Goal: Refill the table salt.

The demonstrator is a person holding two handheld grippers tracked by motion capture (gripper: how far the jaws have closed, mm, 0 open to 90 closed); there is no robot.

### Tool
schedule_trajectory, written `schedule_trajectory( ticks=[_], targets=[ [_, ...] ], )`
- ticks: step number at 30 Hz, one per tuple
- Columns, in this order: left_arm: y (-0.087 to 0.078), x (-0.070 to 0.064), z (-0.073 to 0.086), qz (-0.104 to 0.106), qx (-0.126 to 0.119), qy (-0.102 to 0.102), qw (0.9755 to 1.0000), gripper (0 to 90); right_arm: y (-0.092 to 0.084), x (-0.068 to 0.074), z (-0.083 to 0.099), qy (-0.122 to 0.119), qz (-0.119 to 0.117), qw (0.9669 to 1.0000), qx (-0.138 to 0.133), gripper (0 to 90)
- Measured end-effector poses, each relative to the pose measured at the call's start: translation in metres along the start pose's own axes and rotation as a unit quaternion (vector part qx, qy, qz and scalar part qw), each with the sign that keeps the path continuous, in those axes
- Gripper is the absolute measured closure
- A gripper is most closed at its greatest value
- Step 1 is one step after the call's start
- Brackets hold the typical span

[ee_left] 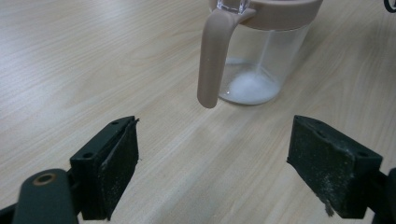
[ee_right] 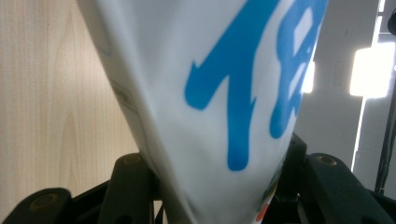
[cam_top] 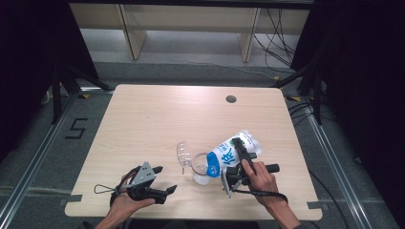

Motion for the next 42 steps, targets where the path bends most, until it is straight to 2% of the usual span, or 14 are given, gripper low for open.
schedule_trajectory(
  ticks=[5, 6, 16, 17, 18, 21, 23, 24, 25, 26, 30, 31, 32, 42],
  targets=[
    [0.0002, 0.0002, -0.0005, 0.005, -0.001, 0.008, 1.0, 15.8, 0.0003, -0.001, 0.0, -0.004, 0.002, 1.0, 0.0, 54.2],
    [0.0004, -0.0008, 0.0, 0.004, -0.001, -0.004, 1.0, 15.8, 0.0007, -0.0043, -0.0011, -0.023, 0.005, 0.9997, -0.004, 54.3],
    [0.0004, -0.0009, 0.0, 0.004, -0.001, -0.004, 1.0, 15.8, 0.0012, -0.0047, -0.0008, -0.026, 0.005, 0.9996, -0.003, 54.6],
    [0.0002, 0.0, -0.0003, 0.004, -0.001, 0.004, 1.0, 15.8, 0.0012, -0.0046, -0.0008, -0.025, 0.005, 0.9997, -0.002, 54.7],
    [0.0004, -0.001, 0.0, 0.004, -0.001, -0.005, 1.0, 15.8, 0.0012, -0.0046, -0.0008, -0.025, 0.005, 0.9997, -0.002, 54.7],
    [0.0004, -0.001, 0.0001, 0.004, -0.001, -0.006, 1.0, 15.8, 0.0012, -0.0053, -0.0012, -0.026, 0.007, 0.9996, -0.004, 54.9],
    [0.0001, -0.0003, -0.0002, 0.004, -0.001, 0.002, 1.0, 15.8, 0.0011, -0.0053, -0.0012, -0.025, 0.007, 0.9997, -0.004, 54.9],
    [0.0001, 0.0002, -0.0004, 0.004, -0.001, 0.008, 1.0, 15.8, -0.0007, -0.001, 0.0015, -0.003, -0.002, 0.9999, 0.011, 55.1],
    [0.0003, -0.0009, 0.0, 0.004, -0.001, -0.004, 1.0, 15.8, 0.0009, -0.003, -0.0005, -0.01, 0.006, 0.9999, -0.002, 55.2],
    [0.0002, -0.0005, -0.0002, 0.004, -0.001, 0.0, 1.0, 15.8, 0.0015, -0.0065, -0.0022, -0.032, 0.01, 0.9994, -0.009, 55.3],
    [-0.0001, -0.0005, 0.0002, 0.003, 0.0, -0.001, 1.0, 15.8, 0.0011, -0.0049, -0.0011, -0.024, 0.006, 0.9997, -0.004, 55.4],
    [-0.0003, 0.0007, -0.0002, 0.004, 0.001, 0.011, 0.9999, 15.8, 0.0011, -0.0051, -0.0012, -0.025, 0.006, 0.9997, -0.004, 55.5],
    [-0.0004, 0.0003, -0.0001, 0.003, 0.001, 0.006, 1.0, 15.8, 0.0012, -0.0051, -0.0015, -0.025, 0.006, 0.9997, -0.005, 55.5],
    [-0.0006, 0.0004, -0.0003, 0.003, 0.0, 0.006, 1.0, 15.8, 0.0008, -0.0046, -0.0011, -0.024, 0.005, 0.9997, -0.004, 55.8]
  ],
)
Point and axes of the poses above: each handheld gripper's, and its own axes: y roughly forward along the jaws, z roughly out of its underside, x roughly to its left, the point moved 9 cm from there along y, roughly forward along the jaws
